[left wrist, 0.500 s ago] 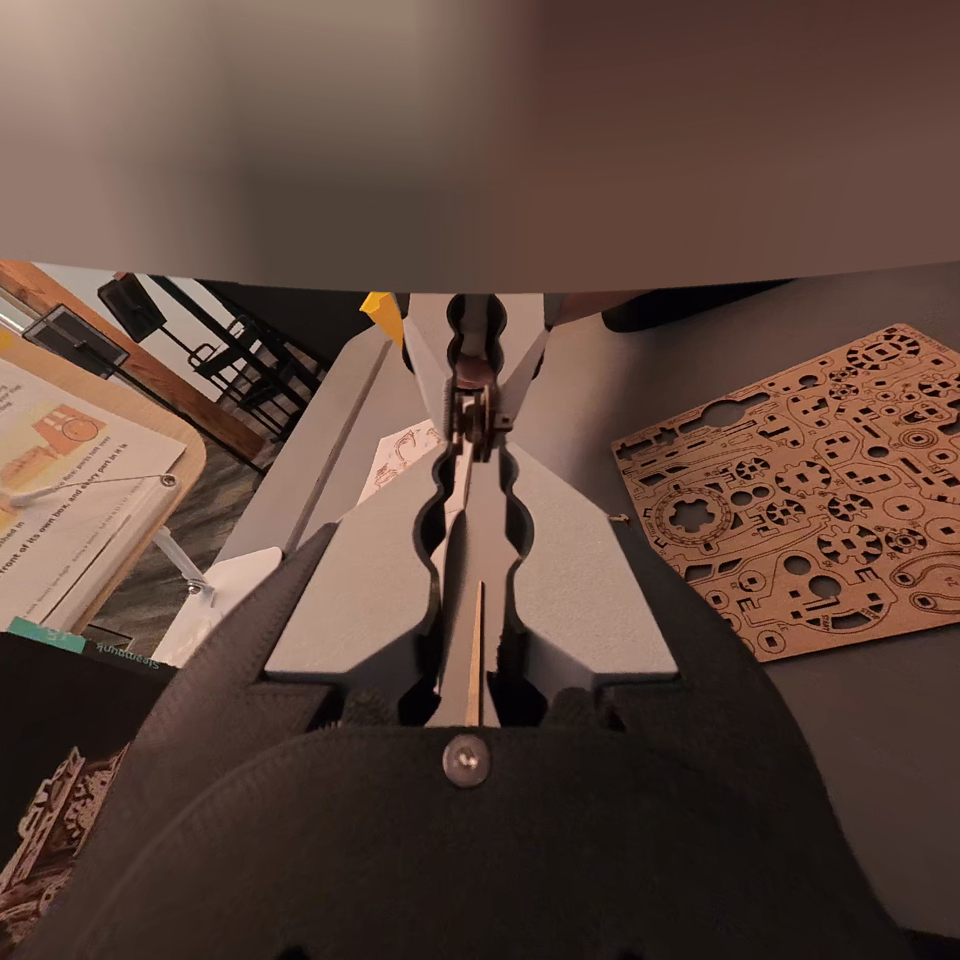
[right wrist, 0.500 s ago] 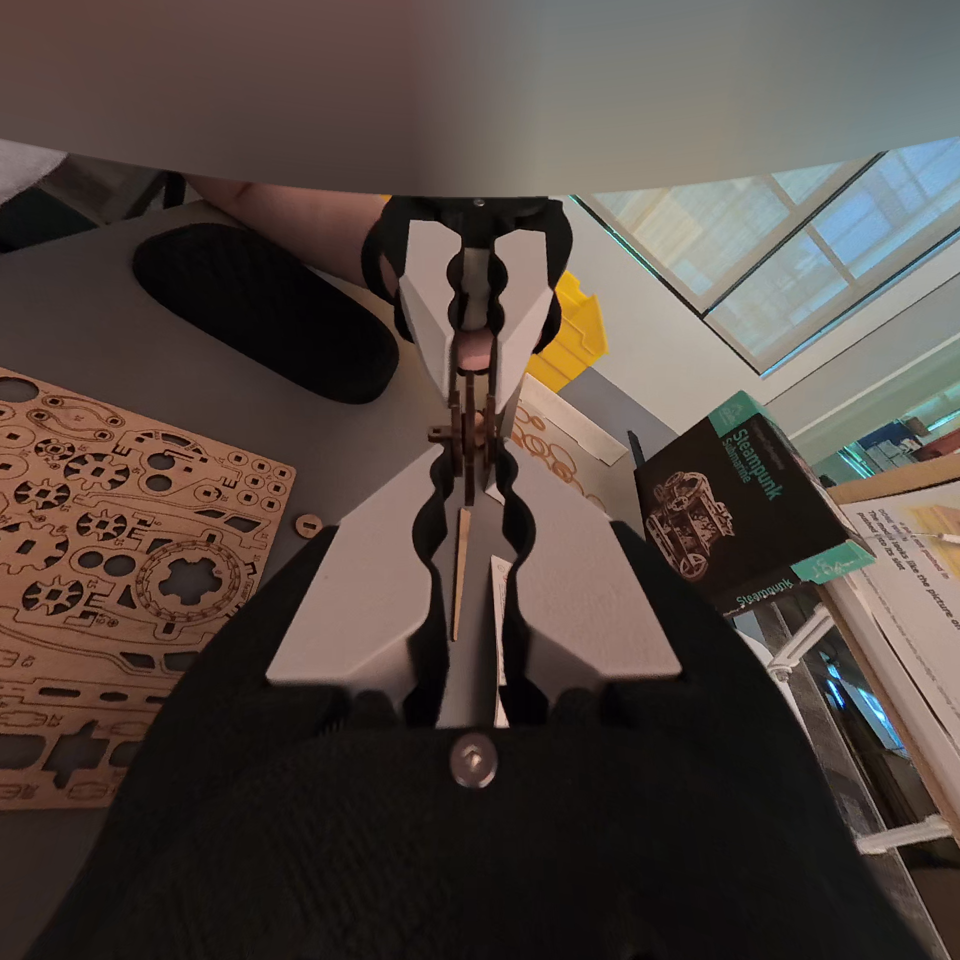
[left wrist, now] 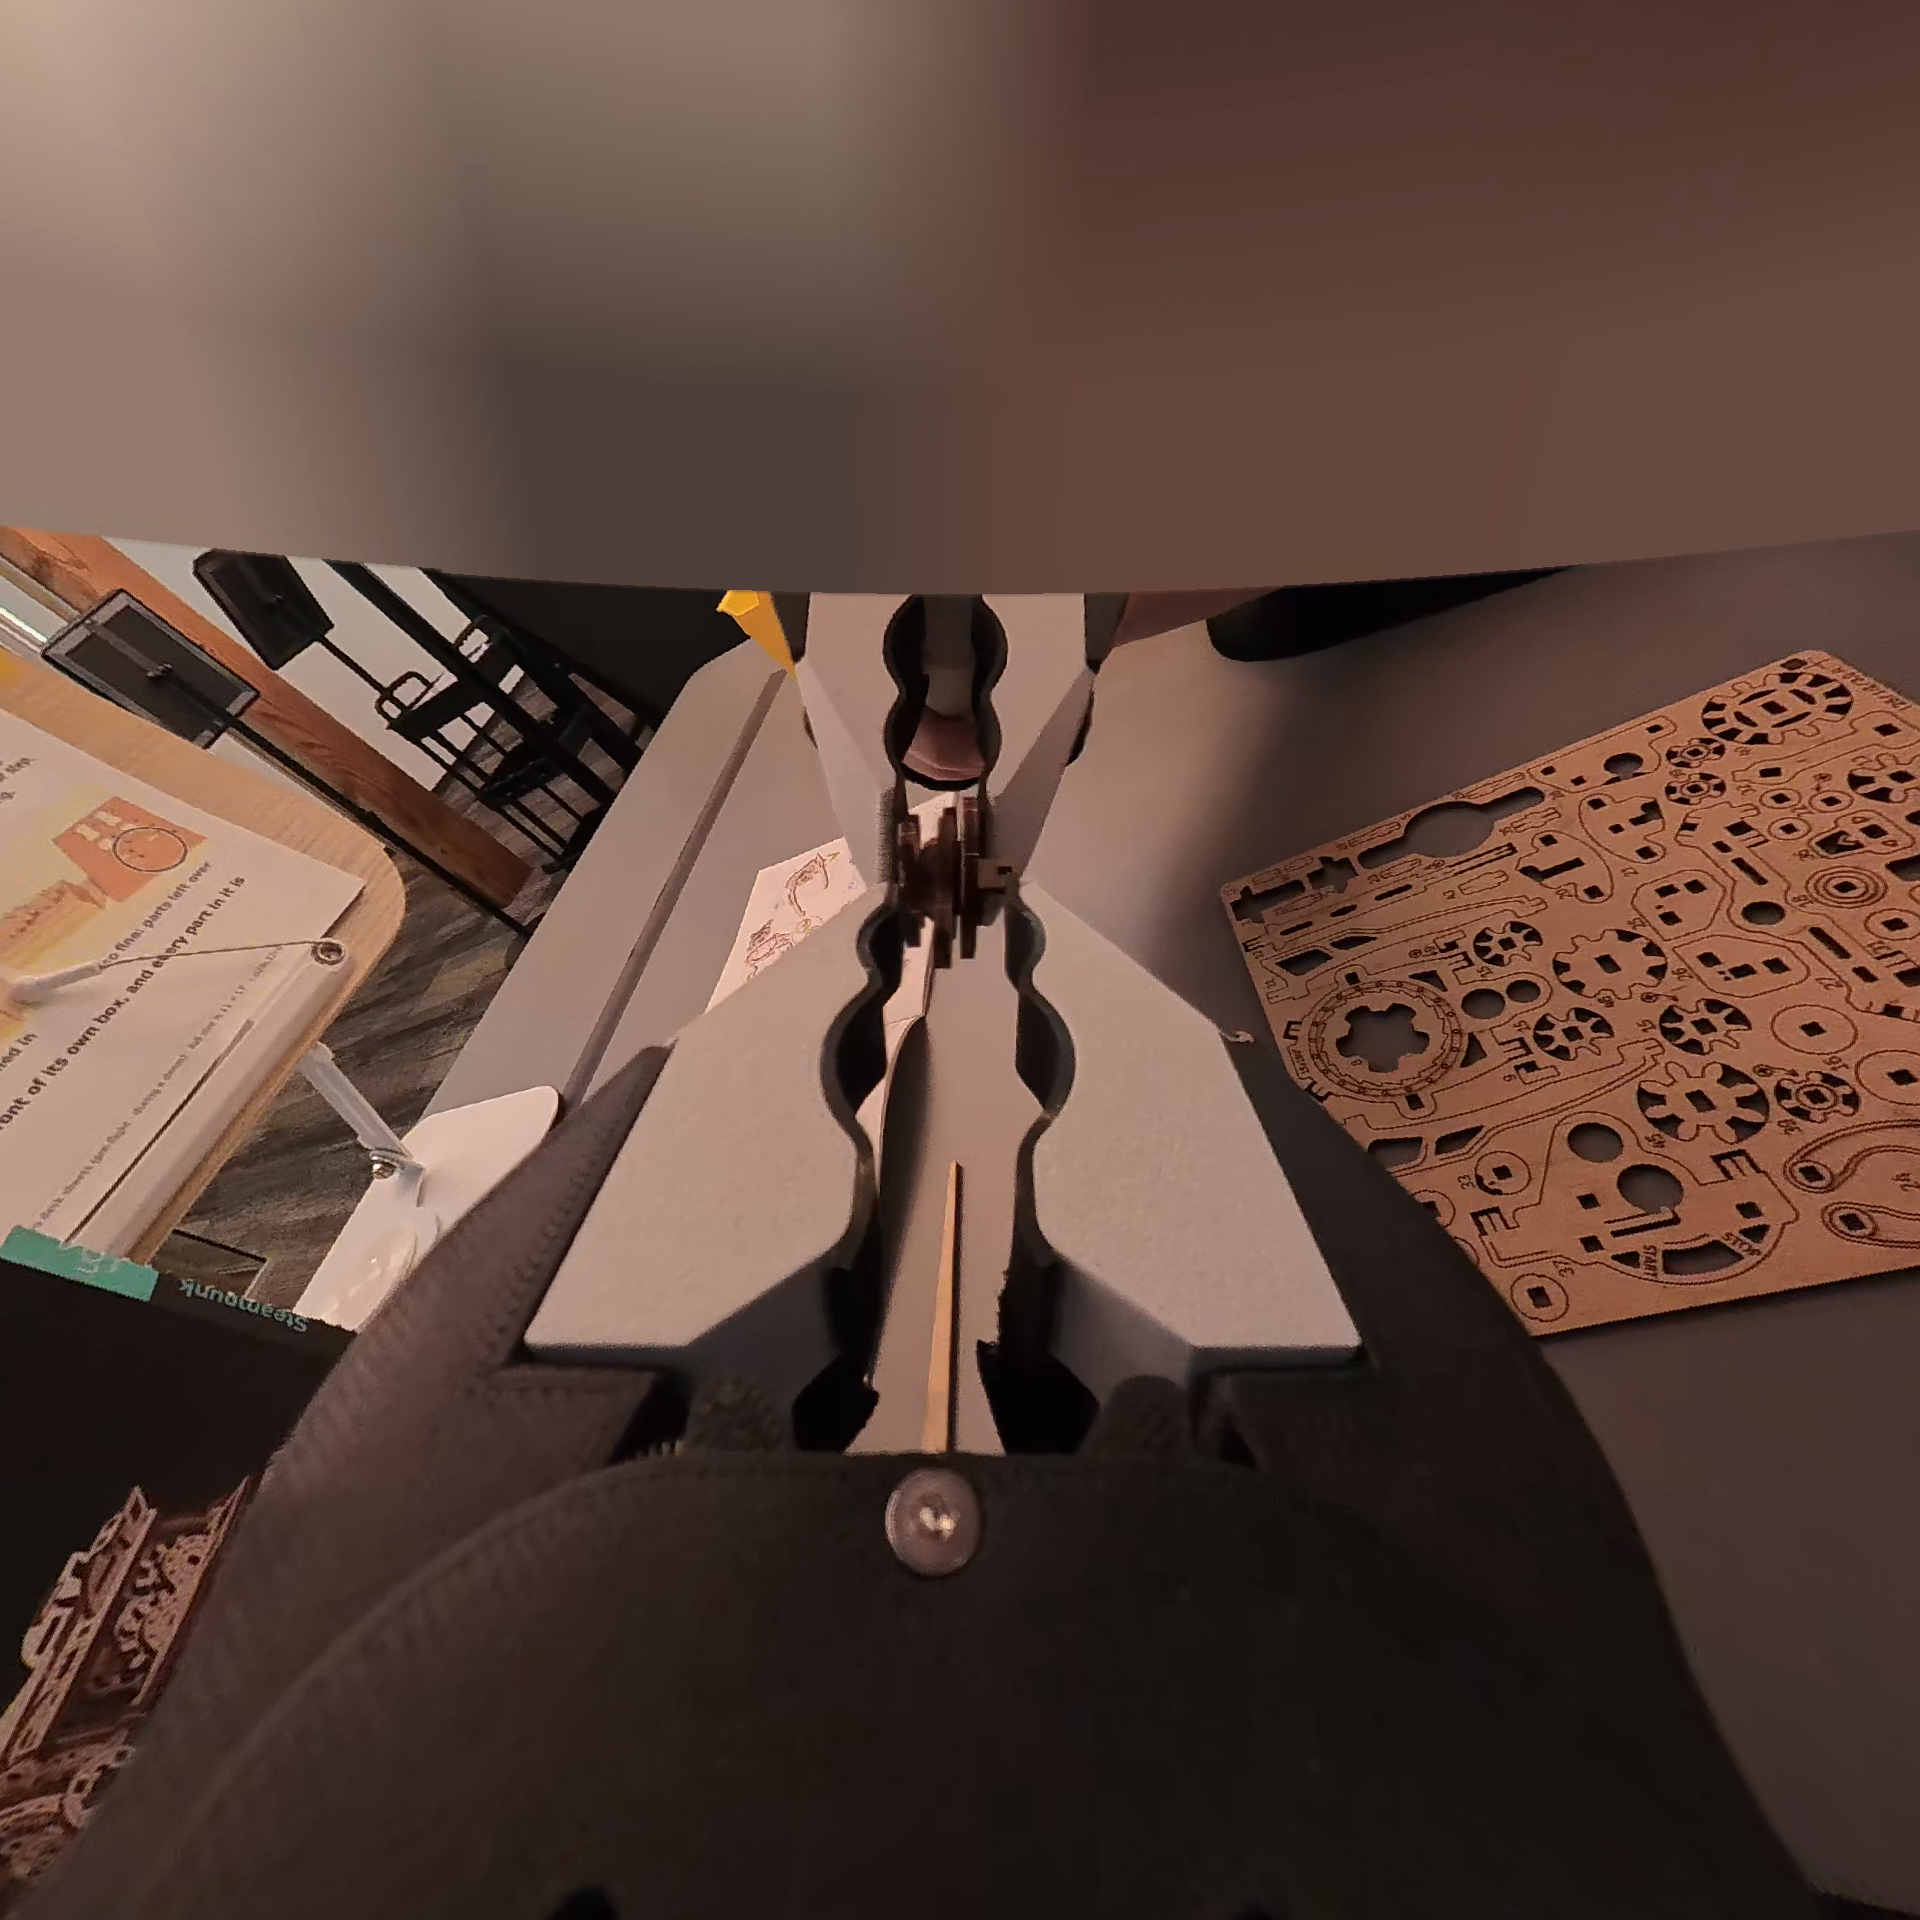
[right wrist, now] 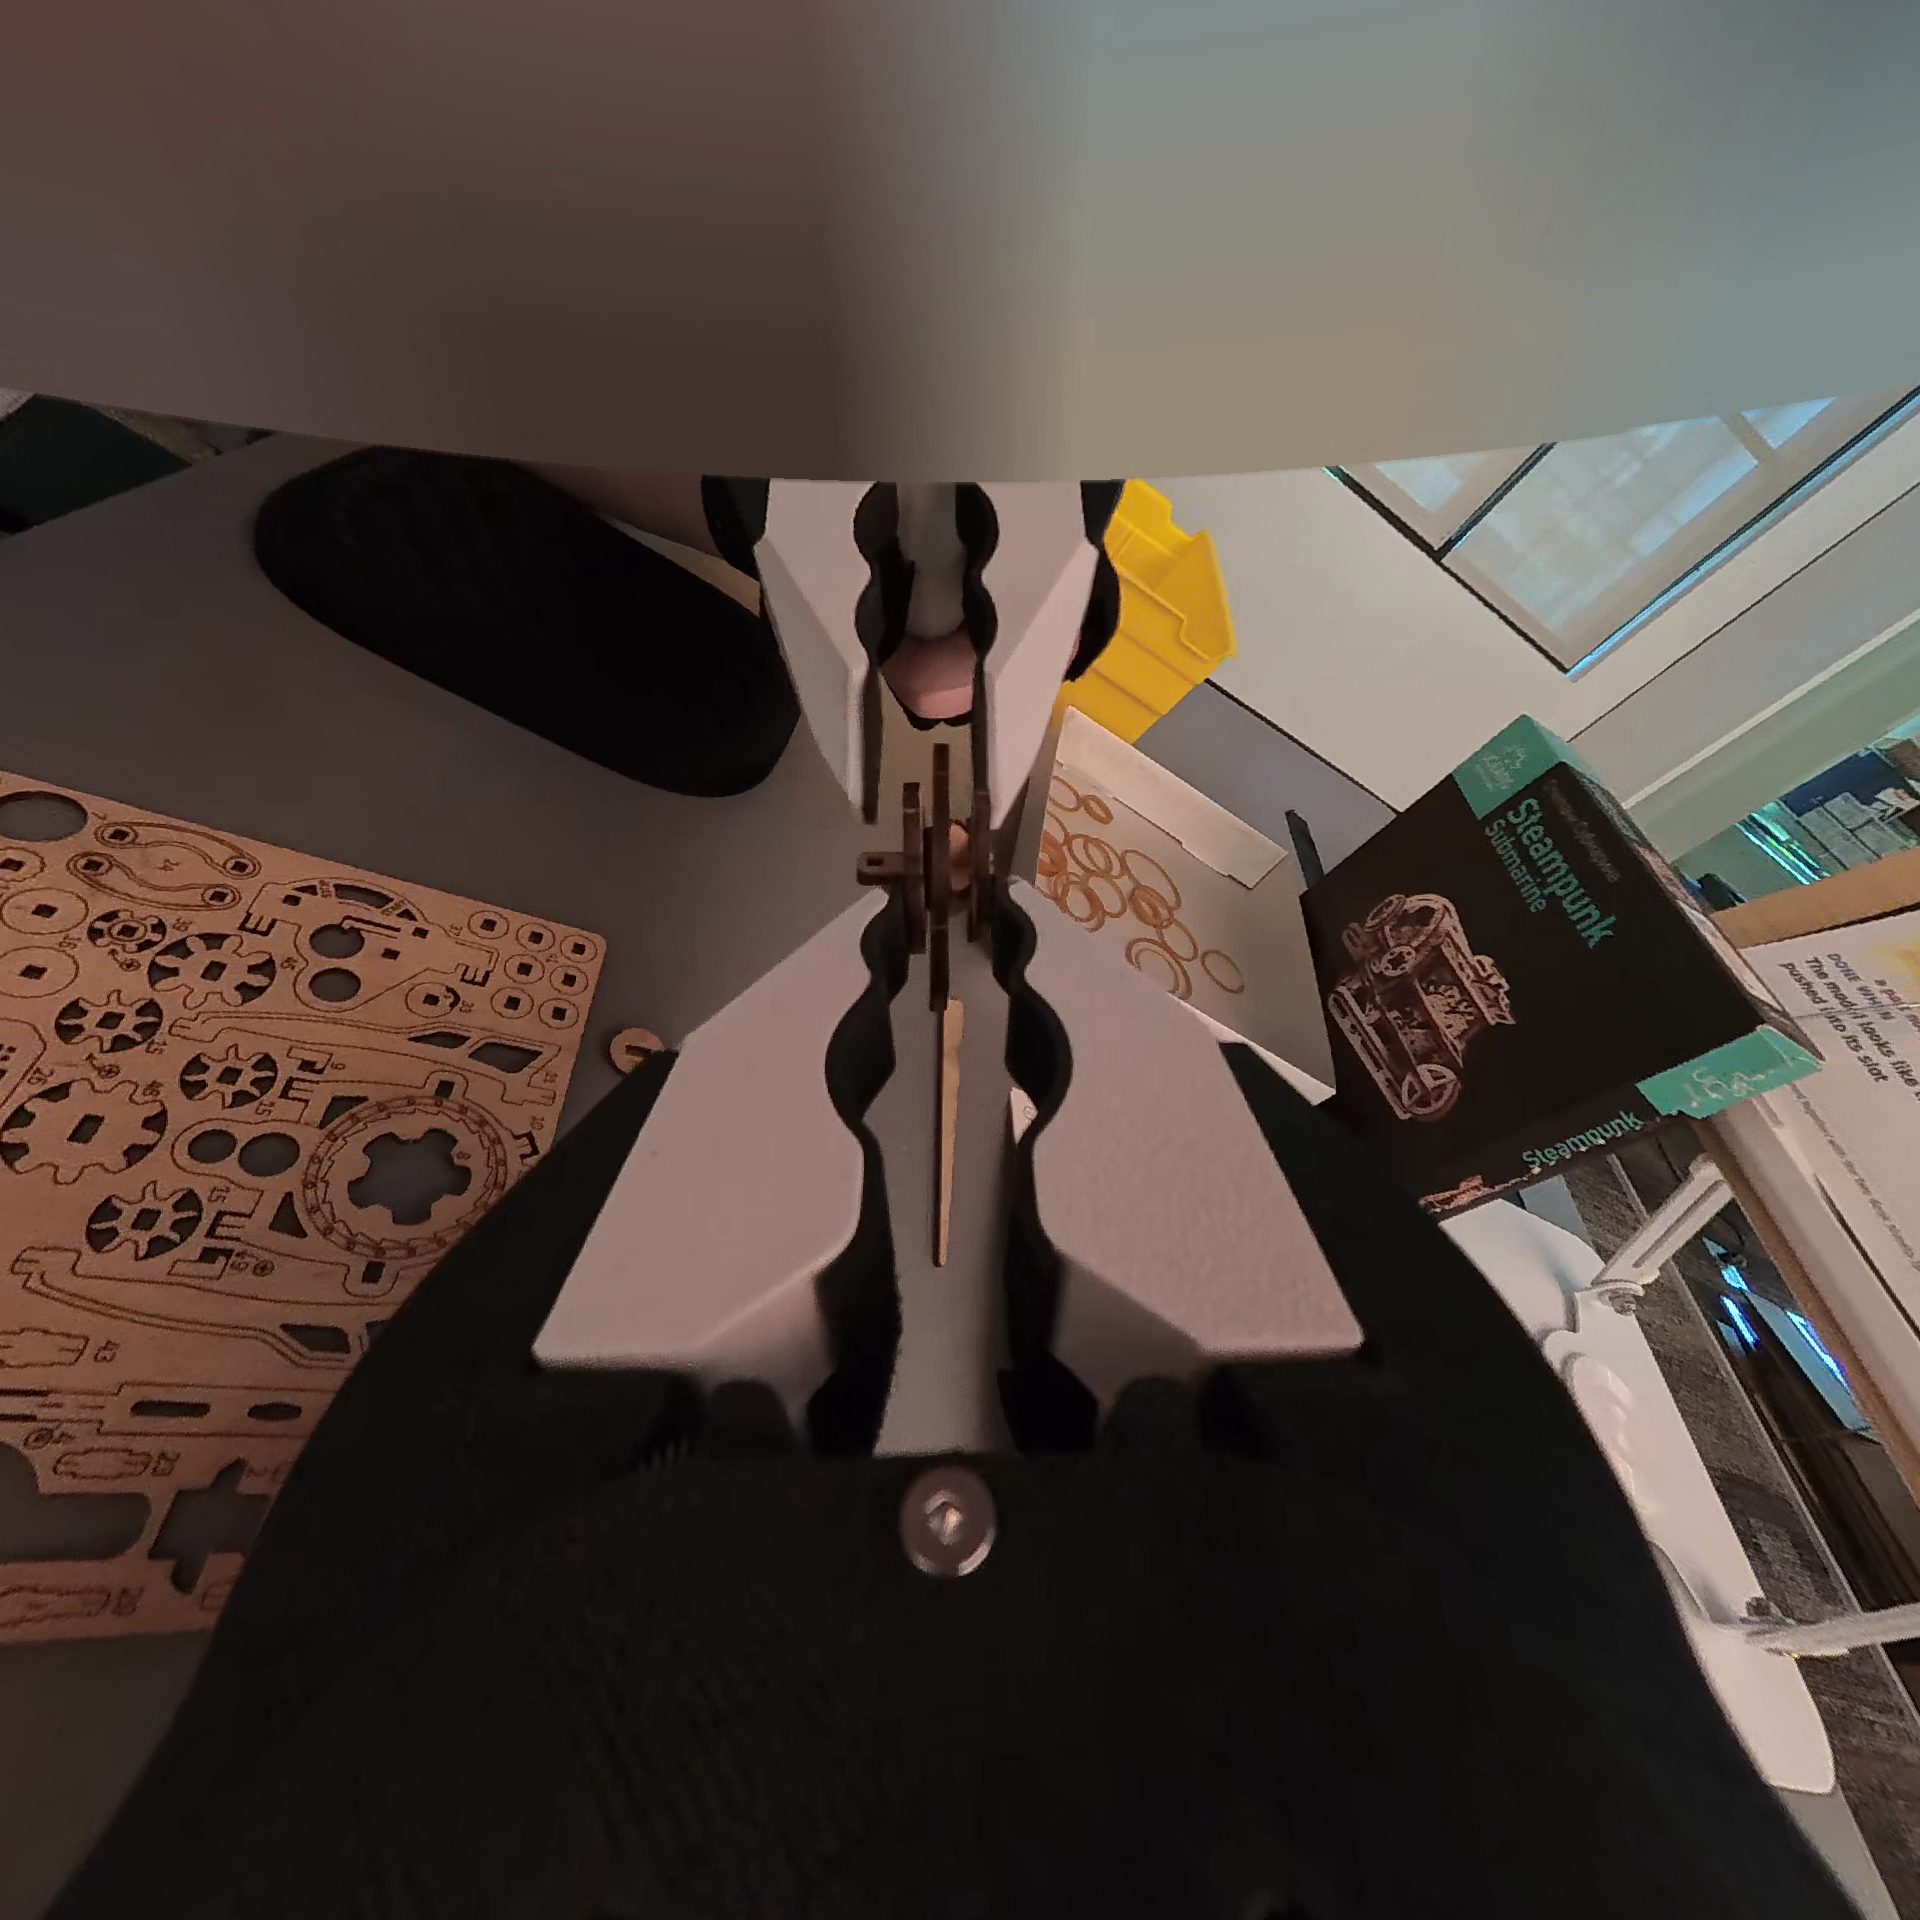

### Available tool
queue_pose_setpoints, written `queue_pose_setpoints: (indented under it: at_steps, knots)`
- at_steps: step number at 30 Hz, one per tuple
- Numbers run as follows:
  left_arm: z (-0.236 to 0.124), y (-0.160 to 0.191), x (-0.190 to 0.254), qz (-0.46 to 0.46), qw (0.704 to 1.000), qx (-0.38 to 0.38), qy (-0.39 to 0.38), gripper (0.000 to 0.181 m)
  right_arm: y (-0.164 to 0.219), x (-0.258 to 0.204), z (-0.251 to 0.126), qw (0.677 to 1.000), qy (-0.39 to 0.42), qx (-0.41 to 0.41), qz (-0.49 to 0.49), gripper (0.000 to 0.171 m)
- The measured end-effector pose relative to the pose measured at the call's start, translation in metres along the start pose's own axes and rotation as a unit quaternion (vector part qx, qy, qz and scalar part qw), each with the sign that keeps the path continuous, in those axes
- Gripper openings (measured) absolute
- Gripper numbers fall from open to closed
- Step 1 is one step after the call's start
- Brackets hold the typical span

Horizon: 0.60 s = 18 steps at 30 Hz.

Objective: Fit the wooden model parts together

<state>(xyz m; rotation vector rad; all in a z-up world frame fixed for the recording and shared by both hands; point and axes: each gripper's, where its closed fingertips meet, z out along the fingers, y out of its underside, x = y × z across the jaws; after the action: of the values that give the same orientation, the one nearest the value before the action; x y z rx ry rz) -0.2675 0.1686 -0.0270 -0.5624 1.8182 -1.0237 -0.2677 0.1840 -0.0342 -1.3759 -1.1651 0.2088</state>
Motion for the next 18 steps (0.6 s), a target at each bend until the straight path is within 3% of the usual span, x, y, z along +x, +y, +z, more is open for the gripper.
queue_pose_setpoints:
  at_steps: [18]
  knots:
    - [-0.0041, -0.0059, -0.0041, -0.020, 1.000, 0.018, 0.000, 0.018, -0.0033, -0.0023, -0.0003, 0.999, -0.015, 0.021, 0.026, 0.015]
